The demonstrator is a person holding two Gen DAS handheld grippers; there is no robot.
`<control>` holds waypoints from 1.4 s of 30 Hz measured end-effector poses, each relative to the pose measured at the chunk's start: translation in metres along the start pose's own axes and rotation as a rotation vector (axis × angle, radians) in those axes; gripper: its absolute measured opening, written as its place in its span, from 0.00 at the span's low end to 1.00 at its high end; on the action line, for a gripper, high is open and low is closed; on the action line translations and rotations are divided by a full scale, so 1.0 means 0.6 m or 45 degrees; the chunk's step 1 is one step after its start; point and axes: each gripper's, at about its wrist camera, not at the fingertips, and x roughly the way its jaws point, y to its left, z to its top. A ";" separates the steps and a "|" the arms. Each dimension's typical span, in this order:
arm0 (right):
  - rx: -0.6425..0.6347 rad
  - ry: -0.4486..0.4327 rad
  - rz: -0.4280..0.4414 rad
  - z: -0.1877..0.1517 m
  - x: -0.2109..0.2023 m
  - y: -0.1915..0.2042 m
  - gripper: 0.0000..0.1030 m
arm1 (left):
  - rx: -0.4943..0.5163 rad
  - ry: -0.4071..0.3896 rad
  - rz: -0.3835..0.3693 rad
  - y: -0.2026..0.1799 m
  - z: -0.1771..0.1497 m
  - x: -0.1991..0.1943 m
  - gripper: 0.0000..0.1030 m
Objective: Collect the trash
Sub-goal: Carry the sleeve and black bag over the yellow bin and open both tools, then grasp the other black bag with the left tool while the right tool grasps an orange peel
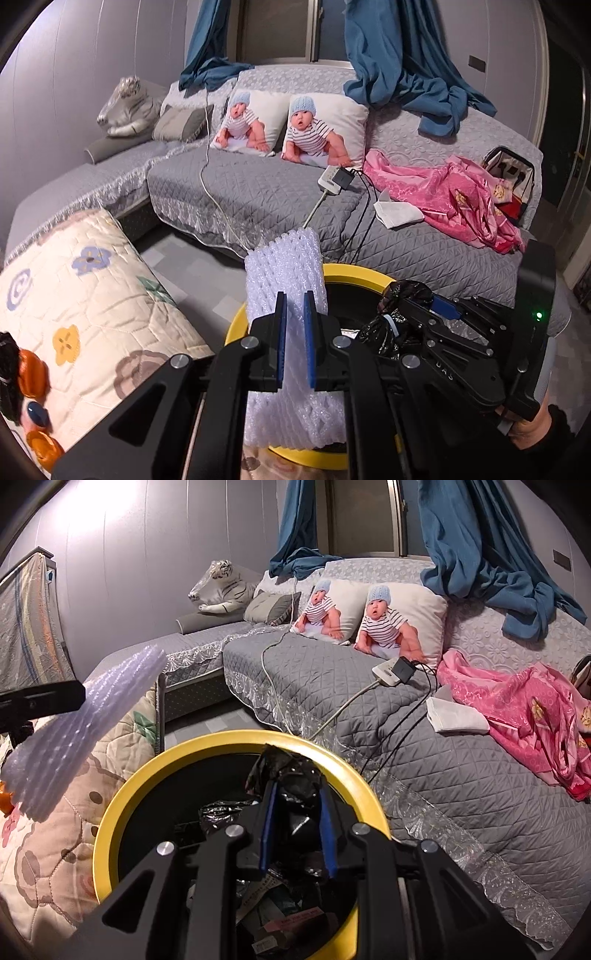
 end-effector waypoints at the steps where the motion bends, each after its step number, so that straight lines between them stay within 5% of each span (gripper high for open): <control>1: 0.007 0.000 0.003 0.000 -0.001 -0.001 0.22 | -0.010 0.007 0.005 0.002 -0.001 0.004 0.08; 3: 0.011 0.001 0.001 0.002 -0.004 -0.003 0.26 | -0.037 0.014 0.006 0.011 -0.005 0.008 0.09; 5: 0.013 -0.004 -0.020 0.003 -0.008 -0.005 0.43 | -0.066 0.026 -0.002 0.021 -0.009 0.010 0.10; 6: 0.016 -0.003 -0.024 0.005 -0.010 -0.006 0.48 | -0.082 0.032 -0.002 0.025 -0.011 0.011 0.22; 7: 0.028 -0.006 -0.028 0.006 -0.012 -0.008 0.55 | -0.105 0.037 0.004 0.031 -0.013 0.011 0.55; 8: 0.039 -0.010 -0.026 0.007 -0.014 -0.010 0.57 | -0.130 0.031 0.016 0.037 -0.015 0.008 0.73; 9: 0.048 -0.011 -0.025 0.008 -0.016 -0.012 0.58 | -0.155 -0.002 0.037 0.045 -0.018 0.000 0.82; 17: 0.101 -0.053 0.040 0.029 -0.042 -0.004 0.61 | -0.199 -0.114 0.124 0.103 -0.019 -0.054 0.87; 23: 0.042 -0.057 0.140 0.043 -0.044 0.041 0.64 | -0.148 -0.261 0.514 0.246 -0.045 -0.147 0.89; 26: 0.020 -0.036 0.174 0.046 -0.034 0.067 0.64 | -0.168 -0.207 0.687 0.343 -0.075 -0.180 0.89; 29: 0.009 -0.009 0.214 0.050 -0.022 0.093 0.64 | -0.172 -0.150 0.756 0.430 -0.111 -0.202 0.89; 32: -0.007 0.016 0.257 0.057 -0.010 0.118 0.64 | -0.163 -0.112 0.792 0.493 -0.145 -0.214 0.89; 36: -0.052 0.025 0.277 0.068 -0.003 0.156 0.64 | -0.224 -0.067 0.711 0.541 -0.168 -0.214 0.89; 42: -0.094 0.031 0.295 0.079 -0.002 0.190 0.65 | -0.188 0.011 0.686 0.571 -0.176 -0.174 0.89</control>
